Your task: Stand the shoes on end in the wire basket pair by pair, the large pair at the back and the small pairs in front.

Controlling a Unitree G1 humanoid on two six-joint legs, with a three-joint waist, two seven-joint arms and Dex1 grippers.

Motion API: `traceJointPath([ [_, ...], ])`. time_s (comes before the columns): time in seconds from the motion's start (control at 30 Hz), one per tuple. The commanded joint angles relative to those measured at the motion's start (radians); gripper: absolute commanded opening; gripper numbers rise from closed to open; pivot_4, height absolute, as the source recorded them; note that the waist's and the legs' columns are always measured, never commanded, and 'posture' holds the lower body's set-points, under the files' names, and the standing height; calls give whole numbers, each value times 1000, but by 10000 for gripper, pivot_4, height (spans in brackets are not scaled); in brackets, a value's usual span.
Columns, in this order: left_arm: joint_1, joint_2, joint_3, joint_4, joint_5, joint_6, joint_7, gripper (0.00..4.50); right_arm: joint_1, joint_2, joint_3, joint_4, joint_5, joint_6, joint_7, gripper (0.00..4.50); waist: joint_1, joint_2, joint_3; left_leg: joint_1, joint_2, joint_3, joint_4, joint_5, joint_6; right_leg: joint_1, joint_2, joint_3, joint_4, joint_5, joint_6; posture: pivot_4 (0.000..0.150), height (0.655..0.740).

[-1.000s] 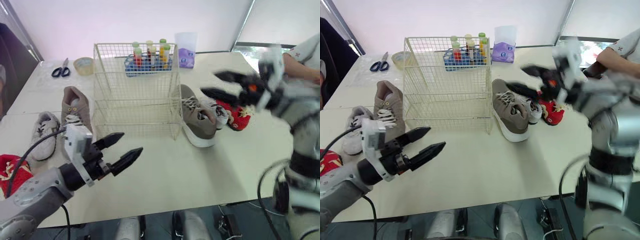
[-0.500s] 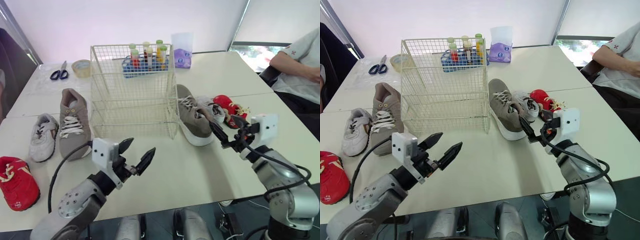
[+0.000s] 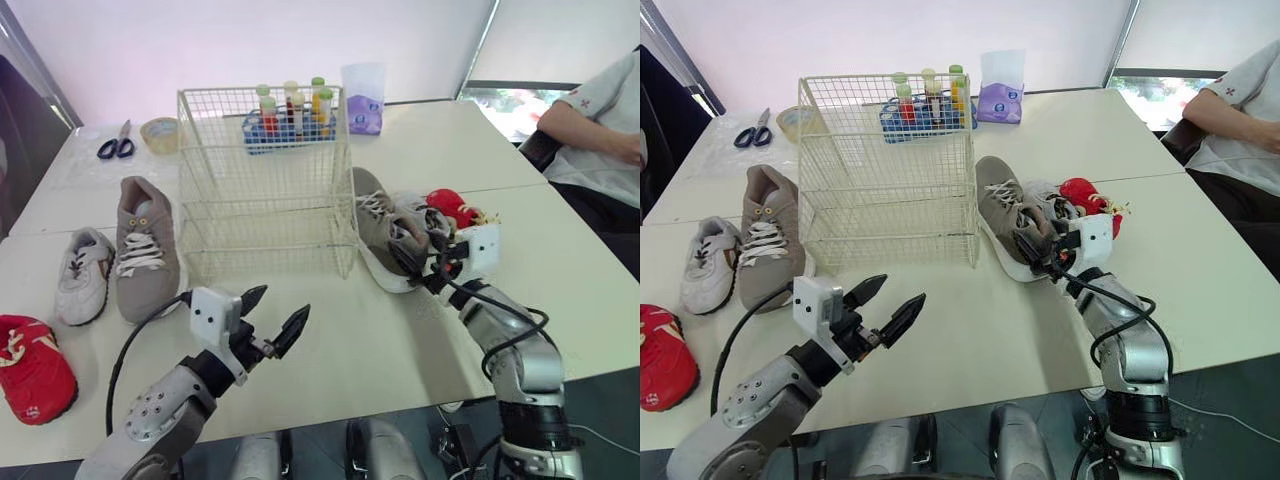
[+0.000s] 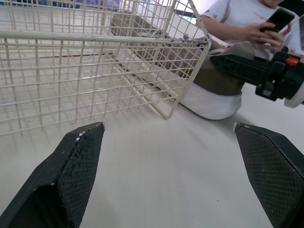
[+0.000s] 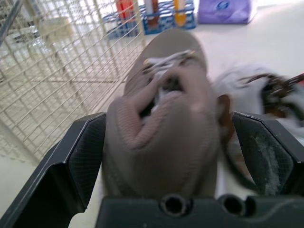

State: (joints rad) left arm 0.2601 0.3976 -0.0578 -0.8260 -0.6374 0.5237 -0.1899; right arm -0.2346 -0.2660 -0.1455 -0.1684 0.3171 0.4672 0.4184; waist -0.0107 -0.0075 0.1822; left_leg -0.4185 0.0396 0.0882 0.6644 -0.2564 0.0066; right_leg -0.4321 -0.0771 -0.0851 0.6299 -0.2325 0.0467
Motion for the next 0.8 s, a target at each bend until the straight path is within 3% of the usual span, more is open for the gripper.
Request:
traceJointPath([
  [0.03, -3, -9, 19, -17, 19, -24, -7, 45000, 2, -10, 6, 47, -24, -51, -5, 39534, 0, 0, 0, 0, 0, 0, 0, 0, 0, 0, 0, 0, 0, 0, 0, 1500, 7400],
  [0.13, 5, -7, 43, -12, 19, -25, -18, 45000, 10, -26, 25, 57, -28, -69, 10, 28476, -1, 0, 0, 0, 0, 0, 0, 0, 0, 0, 0, 0, 0, 0, 0, 1500, 7400],
  [0.33, 3, 0, 77, -11, 10, -17, -42, 45000, 1, -14, 37, 31, -13, -64, -13, 10804, -3, -2, -2, 2, 0, 0, 0, 0, 0, 2, 0, 0, 0, -1, 1, 1500, 7400],
  [0.43, -16, -1, 98, -21, -37, 3, -48, 45000, -36, 0, 2, -16, 6, -48, -69, 10804, -2, -2, -2, 4, 1, 0, 0, 0, -1, 3, -1, 0, 0, -1, 2, 1500, 7400],
  [0.63, 31, 59, 247, -28, -351, 78, -100, 45000, -355, -94, -143, -89, 121, 53, -137, 10804, -4, 5, 4, -3, 3, 5, 1, 0, 0, -7, -2, 0, 1, 5, -2, 1500, 7400],
  [0.8, 12, 87, 260, 11, -406, 90, -98, 45000, -462, -177, -196, -66, 166, 86, -125, 10804, 20, 5, 4, -9, 2, 3, -1, 0, 1, -10, 3, -2, 1, 4, 6, 1500, 7400],
])
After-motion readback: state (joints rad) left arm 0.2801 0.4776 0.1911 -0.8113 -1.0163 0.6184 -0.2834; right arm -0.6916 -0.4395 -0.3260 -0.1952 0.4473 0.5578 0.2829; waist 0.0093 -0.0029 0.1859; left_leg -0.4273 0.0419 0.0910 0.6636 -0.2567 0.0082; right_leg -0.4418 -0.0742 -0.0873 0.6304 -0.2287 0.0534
